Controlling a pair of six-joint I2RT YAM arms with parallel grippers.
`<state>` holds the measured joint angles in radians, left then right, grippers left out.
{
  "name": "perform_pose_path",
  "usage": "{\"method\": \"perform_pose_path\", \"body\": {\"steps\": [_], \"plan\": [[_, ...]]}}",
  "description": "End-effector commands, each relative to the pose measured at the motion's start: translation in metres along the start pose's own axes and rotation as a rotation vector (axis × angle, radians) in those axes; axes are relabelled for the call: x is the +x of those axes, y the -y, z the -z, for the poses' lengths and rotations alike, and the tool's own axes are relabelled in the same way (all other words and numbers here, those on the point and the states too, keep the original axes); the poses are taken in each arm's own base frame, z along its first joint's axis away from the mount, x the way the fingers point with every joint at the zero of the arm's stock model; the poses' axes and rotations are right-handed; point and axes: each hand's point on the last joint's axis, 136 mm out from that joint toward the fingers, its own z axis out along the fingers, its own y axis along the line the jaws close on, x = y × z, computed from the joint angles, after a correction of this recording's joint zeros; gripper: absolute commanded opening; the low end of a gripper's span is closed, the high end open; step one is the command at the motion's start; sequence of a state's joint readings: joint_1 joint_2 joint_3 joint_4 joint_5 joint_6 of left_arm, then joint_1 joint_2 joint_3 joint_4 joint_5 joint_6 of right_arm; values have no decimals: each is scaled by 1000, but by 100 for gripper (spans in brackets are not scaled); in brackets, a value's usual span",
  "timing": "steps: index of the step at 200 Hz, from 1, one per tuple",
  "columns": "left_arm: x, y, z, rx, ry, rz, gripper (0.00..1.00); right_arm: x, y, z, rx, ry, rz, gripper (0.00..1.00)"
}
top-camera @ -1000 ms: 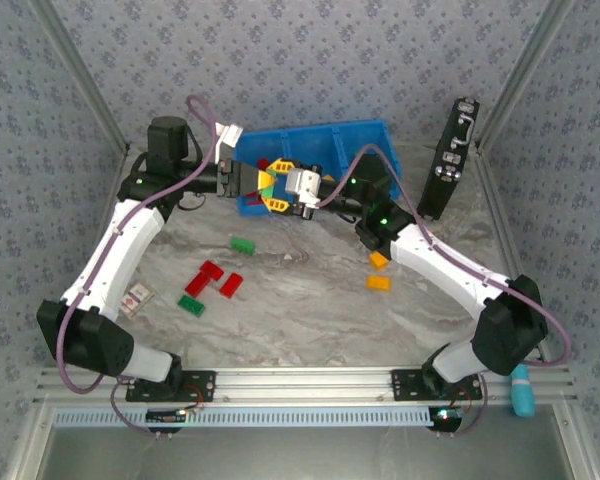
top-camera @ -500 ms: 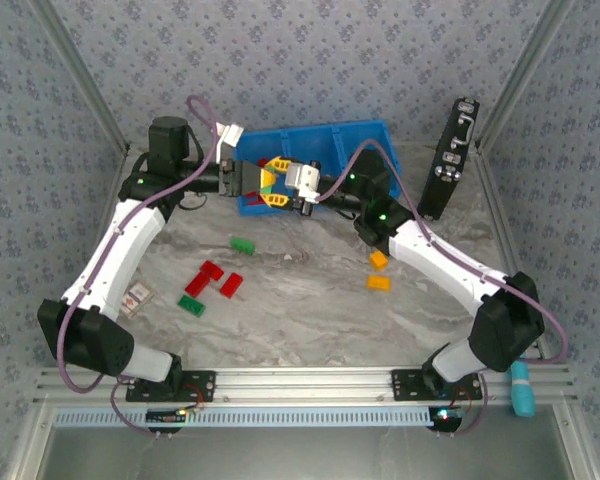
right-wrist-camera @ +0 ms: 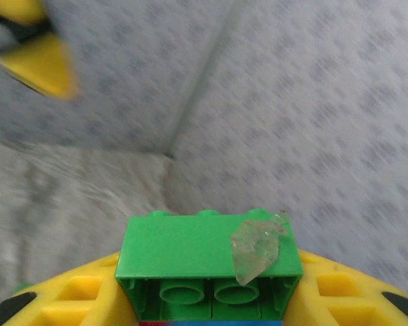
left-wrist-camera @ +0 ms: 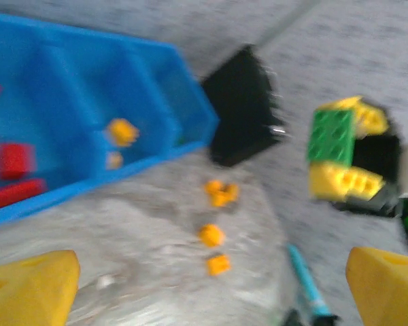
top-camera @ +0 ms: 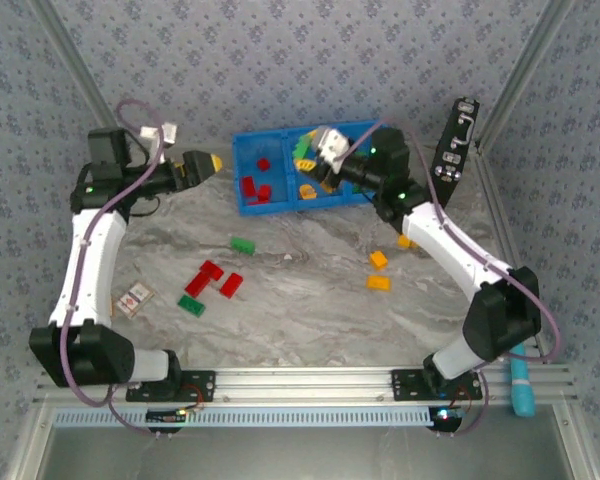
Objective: Sort the legos into containers by color
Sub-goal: Place the lego in the container.
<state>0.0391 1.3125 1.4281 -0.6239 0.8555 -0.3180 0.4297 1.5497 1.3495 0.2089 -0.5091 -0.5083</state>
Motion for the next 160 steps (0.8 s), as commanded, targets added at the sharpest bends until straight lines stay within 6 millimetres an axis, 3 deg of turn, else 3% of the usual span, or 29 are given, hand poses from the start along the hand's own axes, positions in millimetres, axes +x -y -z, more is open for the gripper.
{"method": "perform_pose_path", "body": {"steps": [1,39,61,111,137,160], "plan": [[14,-32,44,-385,37,-167,100,73,58,9,174,-251,-116,37],[59,-98,66,-708,-72,-82,100,168,114,19,344,-593,-293,39],[83,-124,67,-780,-31,15,100,212,130,20,395,-704,-398,40],[138,-143,55,-766,-85,173,100,293,122,10,397,-964,-291,41],[178,-163,63,-876,-174,327,100,314,108,7,366,-1046,-236,43],[207,-166,53,-865,-165,454,100,321,98,3,354,-1039,-245,55]]}}
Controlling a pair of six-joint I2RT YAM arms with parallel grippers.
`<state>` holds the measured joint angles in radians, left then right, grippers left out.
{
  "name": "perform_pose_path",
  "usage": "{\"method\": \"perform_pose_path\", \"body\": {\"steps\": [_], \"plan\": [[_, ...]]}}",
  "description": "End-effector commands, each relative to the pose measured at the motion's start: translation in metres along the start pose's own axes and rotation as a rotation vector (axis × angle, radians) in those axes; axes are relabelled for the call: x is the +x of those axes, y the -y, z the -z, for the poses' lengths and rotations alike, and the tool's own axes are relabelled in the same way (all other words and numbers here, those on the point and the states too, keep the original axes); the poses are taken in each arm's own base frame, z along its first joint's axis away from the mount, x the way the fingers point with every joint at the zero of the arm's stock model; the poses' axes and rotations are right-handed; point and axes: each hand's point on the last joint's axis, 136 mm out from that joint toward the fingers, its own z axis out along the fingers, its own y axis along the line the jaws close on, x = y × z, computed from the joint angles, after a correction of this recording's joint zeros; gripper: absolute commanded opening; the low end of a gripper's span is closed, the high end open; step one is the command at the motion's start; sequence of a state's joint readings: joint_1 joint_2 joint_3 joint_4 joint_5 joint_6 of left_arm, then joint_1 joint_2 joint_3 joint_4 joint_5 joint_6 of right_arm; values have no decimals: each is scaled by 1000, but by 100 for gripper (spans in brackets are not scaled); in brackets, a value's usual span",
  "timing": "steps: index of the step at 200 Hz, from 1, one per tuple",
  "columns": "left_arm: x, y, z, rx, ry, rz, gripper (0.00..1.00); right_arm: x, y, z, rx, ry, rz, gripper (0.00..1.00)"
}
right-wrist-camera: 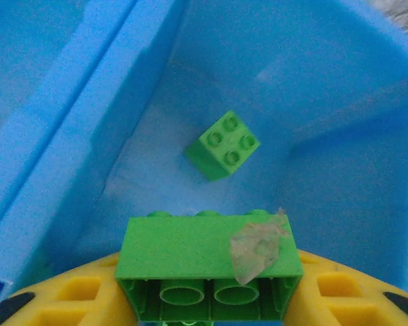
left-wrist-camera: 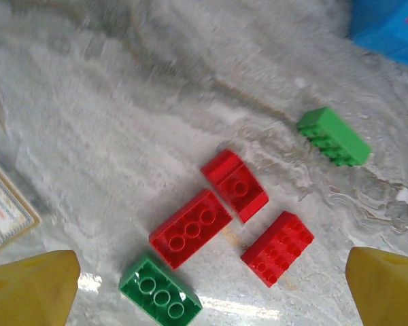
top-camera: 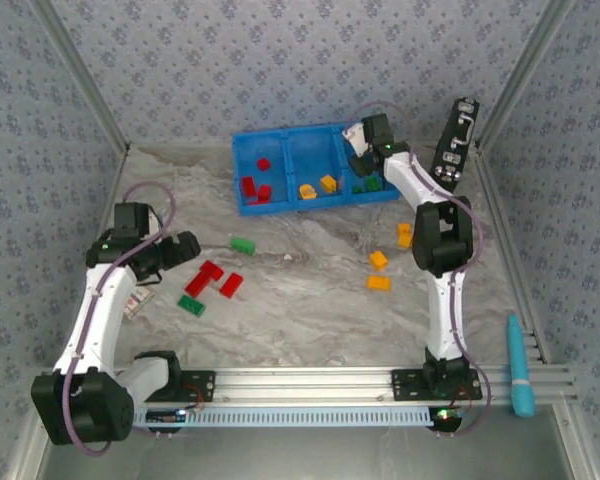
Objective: Sort the legos into containers by color
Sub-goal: Place the lego in the container.
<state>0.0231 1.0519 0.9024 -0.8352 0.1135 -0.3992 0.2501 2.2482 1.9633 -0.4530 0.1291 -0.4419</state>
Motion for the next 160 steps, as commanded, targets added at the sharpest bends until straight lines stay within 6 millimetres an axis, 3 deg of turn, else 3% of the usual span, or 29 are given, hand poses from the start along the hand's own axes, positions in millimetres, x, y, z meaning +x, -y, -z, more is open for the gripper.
{"method": "perform_pose_path", "body": {"steps": [1,25,54,113,160], "plan": [[32,-9,-11,-36,-66,149,100,3,-1,2,24,-24,33,55],[53,-8,-22,-60,-68,214,100,4,-1,3,33,-15,15,74],[87,-20,-33,-136,-111,315,100,-5,-3,16,38,19,53,82],[124,-38,-44,-190,-119,416,100,-27,9,57,19,137,-2,86],[125,-46,-57,-205,-66,446,87,-49,17,110,-9,266,-63,87]]}}
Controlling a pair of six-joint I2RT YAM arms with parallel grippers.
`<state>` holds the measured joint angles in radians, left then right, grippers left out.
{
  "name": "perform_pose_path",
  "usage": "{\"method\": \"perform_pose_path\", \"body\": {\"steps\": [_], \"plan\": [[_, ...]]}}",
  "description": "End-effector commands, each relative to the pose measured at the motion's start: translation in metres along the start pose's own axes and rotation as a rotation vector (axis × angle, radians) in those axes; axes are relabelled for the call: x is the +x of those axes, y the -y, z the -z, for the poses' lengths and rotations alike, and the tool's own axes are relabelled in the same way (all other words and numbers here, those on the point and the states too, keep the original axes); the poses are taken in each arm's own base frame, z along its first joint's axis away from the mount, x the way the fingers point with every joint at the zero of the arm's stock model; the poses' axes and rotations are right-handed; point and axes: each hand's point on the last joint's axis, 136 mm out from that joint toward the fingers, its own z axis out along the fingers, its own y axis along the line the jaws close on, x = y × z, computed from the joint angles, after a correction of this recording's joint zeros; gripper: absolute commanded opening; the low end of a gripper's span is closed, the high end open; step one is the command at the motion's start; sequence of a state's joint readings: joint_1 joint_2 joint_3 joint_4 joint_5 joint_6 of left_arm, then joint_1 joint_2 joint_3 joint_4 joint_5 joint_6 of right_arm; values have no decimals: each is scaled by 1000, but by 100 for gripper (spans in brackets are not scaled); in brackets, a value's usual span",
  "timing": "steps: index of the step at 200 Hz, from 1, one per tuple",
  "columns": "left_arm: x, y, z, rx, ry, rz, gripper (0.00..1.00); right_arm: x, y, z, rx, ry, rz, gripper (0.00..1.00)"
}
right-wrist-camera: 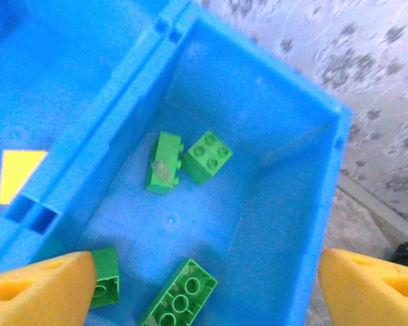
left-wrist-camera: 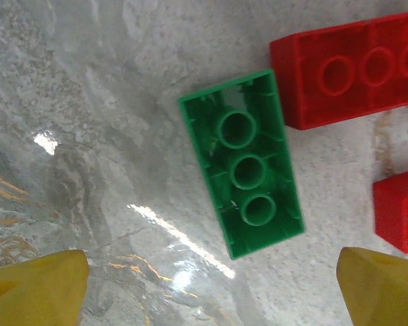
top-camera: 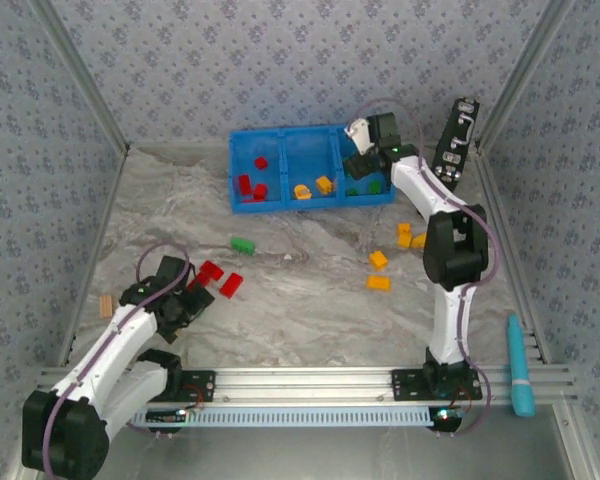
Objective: Sort the legos into containers by color
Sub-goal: Place the lego in the container, then pick up the lego from the bottom-left of the table.
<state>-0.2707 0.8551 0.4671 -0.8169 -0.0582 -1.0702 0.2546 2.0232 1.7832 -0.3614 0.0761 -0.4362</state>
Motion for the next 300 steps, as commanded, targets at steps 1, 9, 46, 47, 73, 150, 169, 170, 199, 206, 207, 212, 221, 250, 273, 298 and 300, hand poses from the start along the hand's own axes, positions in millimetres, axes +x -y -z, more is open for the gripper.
{"method": "perform_pose_path", "body": {"steps": [1,9,46,47,73,150,169,170,199,206,207,212,221,250,273,298,300], "plan": [[-9,0,-4,5,60,51,86,-30,9,39,-14,121,-49,87],[-11,1,-6,11,68,59,85,-32,9,47,-18,135,-51,87],[-23,7,-8,24,132,77,82,-34,8,71,-29,169,-65,88],[-24,7,-8,24,133,76,82,-35,7,72,-29,171,-65,88],[-29,19,-12,64,151,85,81,-31,3,79,-38,170,-67,88],[-17,26,-31,70,105,63,65,-34,6,88,-22,182,-63,90],[-14,22,-35,56,103,63,58,-35,8,90,-16,184,-61,90],[-13,22,-35,57,103,64,57,-35,8,90,-17,184,-61,91],[-11,22,-39,64,97,68,45,-35,8,91,-16,185,-65,91],[-11,22,-39,64,94,65,43,-34,8,90,-17,184,-63,91],[-11,22,-39,64,95,65,43,-35,8,90,-17,185,-62,91],[-11,22,-39,62,92,62,42,-35,8,91,-16,185,-63,92],[-10,23,-39,62,88,57,39,-34,7,90,-18,184,-64,92],[-7,33,-24,97,57,25,34,-35,6,94,-32,196,-76,92],[-16,59,8,219,106,-25,30,-35,7,99,-77,212,-139,93],[-26,86,46,325,141,-90,29,-32,10,106,-120,242,-211,93],[-27,89,49,335,140,-98,29,-31,10,106,-123,245,-215,93]]}}
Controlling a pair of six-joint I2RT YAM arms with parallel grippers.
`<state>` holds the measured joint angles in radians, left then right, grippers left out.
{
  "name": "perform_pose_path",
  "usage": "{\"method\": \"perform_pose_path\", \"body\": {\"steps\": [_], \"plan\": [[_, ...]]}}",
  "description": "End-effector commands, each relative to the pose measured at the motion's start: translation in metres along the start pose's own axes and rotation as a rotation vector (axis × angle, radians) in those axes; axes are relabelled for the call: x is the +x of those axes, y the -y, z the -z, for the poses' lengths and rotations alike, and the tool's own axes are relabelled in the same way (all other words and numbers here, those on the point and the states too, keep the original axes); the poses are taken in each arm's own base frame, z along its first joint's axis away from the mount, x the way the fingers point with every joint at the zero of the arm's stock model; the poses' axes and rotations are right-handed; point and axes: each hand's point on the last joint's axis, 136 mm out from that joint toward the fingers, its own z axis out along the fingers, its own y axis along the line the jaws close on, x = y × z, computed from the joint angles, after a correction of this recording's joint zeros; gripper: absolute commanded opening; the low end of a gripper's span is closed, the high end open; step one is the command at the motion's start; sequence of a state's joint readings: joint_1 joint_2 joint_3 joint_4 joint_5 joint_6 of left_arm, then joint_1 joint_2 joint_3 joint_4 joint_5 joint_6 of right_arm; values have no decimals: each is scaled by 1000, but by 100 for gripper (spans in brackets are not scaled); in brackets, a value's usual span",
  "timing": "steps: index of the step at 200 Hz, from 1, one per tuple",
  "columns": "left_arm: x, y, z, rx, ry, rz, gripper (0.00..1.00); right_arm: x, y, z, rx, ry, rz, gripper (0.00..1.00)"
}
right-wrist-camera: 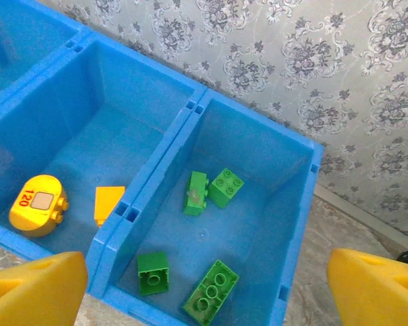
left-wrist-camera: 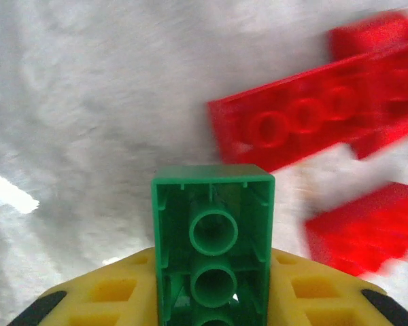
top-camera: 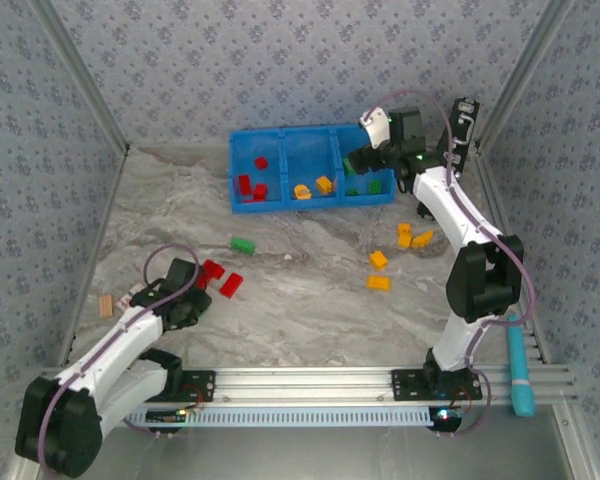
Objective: Sort the legos into containers by color
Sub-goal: Pick up the lego from the bottom-left of the table, then place the lego in the container.
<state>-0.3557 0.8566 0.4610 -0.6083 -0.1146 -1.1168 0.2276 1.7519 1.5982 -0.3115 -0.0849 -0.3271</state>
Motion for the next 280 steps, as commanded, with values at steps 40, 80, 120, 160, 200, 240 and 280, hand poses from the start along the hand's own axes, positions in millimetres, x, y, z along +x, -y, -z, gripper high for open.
{"method": "perform_pose_path", "body": {"steps": [40,80,120,160,200,240,280], "plan": [[-16,131,83,488,-31,-276,29,-24,-5,46,-112,187,-121,94],[-2,213,151,850,12,-730,29,-51,-25,90,-364,379,-285,99],[14,262,215,1104,222,-1099,30,-83,-50,126,-702,492,-479,99],[49,301,240,1307,132,-1277,29,-104,-128,172,-998,631,-243,99],[48,322,255,1376,197,-1292,29,-114,-162,198,-1045,714,-137,98],[43,335,280,1468,241,-1240,28,-111,-189,207,-1115,711,-63,99],[47,341,298,1551,169,-1217,28,-104,-213,216,-1183,721,36,99]]}}
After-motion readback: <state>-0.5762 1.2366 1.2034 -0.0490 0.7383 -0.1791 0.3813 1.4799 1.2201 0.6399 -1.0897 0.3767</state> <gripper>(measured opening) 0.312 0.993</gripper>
